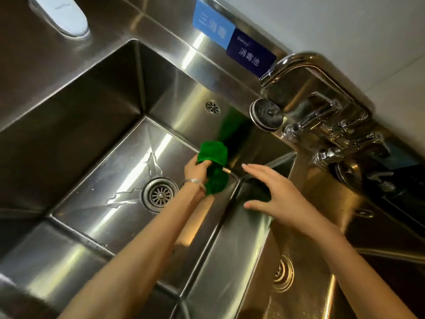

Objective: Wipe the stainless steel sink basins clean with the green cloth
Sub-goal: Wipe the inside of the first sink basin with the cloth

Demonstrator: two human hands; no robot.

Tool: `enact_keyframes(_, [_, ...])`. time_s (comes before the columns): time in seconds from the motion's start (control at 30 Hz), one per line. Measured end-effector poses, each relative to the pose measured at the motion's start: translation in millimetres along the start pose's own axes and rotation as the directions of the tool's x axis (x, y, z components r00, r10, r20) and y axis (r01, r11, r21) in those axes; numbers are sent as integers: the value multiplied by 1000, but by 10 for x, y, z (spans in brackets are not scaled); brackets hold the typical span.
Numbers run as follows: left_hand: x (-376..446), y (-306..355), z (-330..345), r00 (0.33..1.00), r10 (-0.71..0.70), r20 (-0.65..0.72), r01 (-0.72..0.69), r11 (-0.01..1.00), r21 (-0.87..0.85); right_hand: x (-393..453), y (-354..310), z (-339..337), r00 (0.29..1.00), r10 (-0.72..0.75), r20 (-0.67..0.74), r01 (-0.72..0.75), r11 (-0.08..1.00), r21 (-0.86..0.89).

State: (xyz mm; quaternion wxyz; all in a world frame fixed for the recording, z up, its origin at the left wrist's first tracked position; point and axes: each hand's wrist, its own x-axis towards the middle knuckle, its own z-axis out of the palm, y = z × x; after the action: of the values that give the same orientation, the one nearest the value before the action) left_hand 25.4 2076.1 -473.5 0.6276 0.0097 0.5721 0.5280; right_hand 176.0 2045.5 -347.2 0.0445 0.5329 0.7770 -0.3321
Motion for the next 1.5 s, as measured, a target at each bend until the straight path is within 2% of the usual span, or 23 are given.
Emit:
enact_keyframes(0.07, [-192,102,-131,998,28,57,-32,997,63,179,-120,108,992,64,-109,-42,980,195])
enact_keyframes(0.17, [-448,396,-242,967,46,251,-76,991,108,499,-325,391,977,188,-98,-128,891,435])
enact_keyframes(0.27, [-662,792,-235,917,105,385,-188,965,185,712,-526,646,960,238,-145,-46,648,760])
enact_keyframes(0.4, [-706,1275,-358,851,175,496,-327,914,239,884,-751,657,934,262,-241,43,588,808])
enact_keyframes(0.53, [-472,1574,-647,879,238,413,-409,820,399,1065,-1013,620,923,239,-302,129,546,828])
enact_keyframes(0.6, [-339,1703,-852,862,297,411,-497,652,572,1176,-1096,613,924,237,-301,122,562,818])
enact_keyframes(0.63, [-275,1770,-972,839,334,430,-544,484,685,1247,-1130,597,919,258,-298,112,554,825])
enact_keyframes(0.7, [-211,1943,-1193,752,378,539,-582,-1,813,1410,-1163,593,912,326,-250,75,466,882])
enact_keyframes(0.73, [-173,2043,-1301,703,368,609,-577,-207,790,1494,-1172,601,909,357,-217,58,407,912])
enact_keyframes(0.77, [-126,2151,-1416,671,328,665,-565,-356,745,1574,-1175,610,904,377,-200,51,370,927])
enact_keyframes(0.83, [-38,2391,-1635,677,205,707,-489,-593,640,1722,-1168,629,902,371,-220,53,410,910])
enact_keyframes(0.9, [52,2585,-1847,686,82,723,-418,-769,483,1883,-1177,632,891,311,-331,94,586,805])
enact_keyframes(0.97, [71,2680,-1998,685,-46,727,-384,-871,306,2101,-1195,641,856,241,-458,108,782,613])
enact_keyframes(1.03, [115,2712,-2134,614,-90,784,-401,-892,211,2357,-1240,651,795,164,-585,101,914,394])
enact_keyframes(1.1, [161,2679,-2224,563,-121,818,-434,-885,167,2635,-1296,657,710,2,-704,47,998,50])
enact_keyframes(1.13, [184,2659,-2260,535,-118,837,-442,-883,158,2809,-1284,687,669,-132,-731,10,986,-169])
enact_keyframes(1.17, [206,2644,-2289,509,-97,855,-446,-880,166,2948,-1274,713,662,-270,-699,-26,924,-381])
enact_keyframes(1.23, [273,2628,-2339,498,-66,865,-441,-878,187,3142,-1232,779,721,-429,-545,-94,718,-690])
enact_keyframes(1.27, [291,2622,-2353,504,-59,862,-437,-878,196,3258,-1158,867,780,-449,-435,-79,618,-782])
enact_keyframes(1.33, [310,2617,-2366,502,-47,863,-432,-879,203,3378,-1044,1045,880,-378,-287,-41,542,-840])
enact_keyframes(1.4, [311,2605,-2364,497,-45,866,-430,-880,201,3363,-850,1302,963,-208,-174,-44,514,-856])
enact_keyframes(1.47, [318,2598,-2365,493,-44,869,-434,-878,201,3240,-655,1515,991,-56,-118,-68,553,-831])
enact_keyframes(1.5, [318,2599,-2365,501,-48,864,-434,-877,204,3162,-550,1540,990,-27,-141,-97,599,-795])
